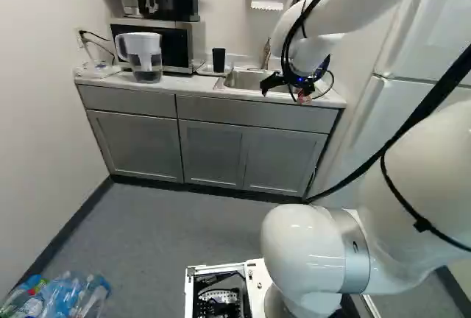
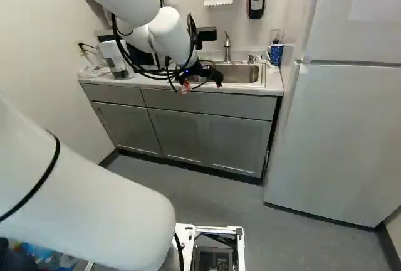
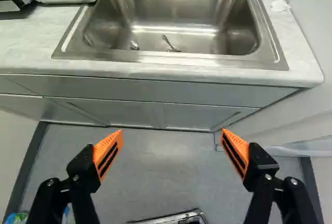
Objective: Rinse the cup and place it in the tray
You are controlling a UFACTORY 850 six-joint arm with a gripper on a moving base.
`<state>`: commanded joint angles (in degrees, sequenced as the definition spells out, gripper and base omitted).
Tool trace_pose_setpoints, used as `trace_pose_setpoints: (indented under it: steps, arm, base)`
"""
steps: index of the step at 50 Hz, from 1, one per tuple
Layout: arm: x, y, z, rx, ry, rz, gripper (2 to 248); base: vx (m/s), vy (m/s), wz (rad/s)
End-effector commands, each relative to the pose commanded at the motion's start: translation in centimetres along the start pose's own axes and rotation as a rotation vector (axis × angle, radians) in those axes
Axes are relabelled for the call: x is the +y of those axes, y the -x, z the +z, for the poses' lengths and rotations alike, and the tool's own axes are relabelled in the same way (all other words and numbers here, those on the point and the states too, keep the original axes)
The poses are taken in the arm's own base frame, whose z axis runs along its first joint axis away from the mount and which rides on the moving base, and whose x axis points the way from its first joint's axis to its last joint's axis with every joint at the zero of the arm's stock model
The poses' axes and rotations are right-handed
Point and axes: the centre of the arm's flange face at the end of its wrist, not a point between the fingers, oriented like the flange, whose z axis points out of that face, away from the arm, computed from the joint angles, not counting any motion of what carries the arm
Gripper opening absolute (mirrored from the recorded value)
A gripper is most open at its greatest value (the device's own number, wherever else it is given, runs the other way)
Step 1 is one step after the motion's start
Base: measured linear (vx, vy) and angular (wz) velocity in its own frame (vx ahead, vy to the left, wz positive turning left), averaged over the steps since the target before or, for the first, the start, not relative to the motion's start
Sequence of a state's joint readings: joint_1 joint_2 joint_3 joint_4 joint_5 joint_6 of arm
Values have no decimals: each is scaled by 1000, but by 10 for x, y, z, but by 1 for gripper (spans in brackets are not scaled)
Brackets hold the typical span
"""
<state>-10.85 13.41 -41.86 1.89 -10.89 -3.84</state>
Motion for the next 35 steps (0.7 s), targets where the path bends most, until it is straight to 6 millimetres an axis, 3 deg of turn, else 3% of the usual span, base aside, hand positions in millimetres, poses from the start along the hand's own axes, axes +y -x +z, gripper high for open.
trace_pose_setpoints:
  steps: [35]
  arm:
    - [-24, 68, 31, 145, -31, -28, 247]
  base:
    - [0, 0, 0]
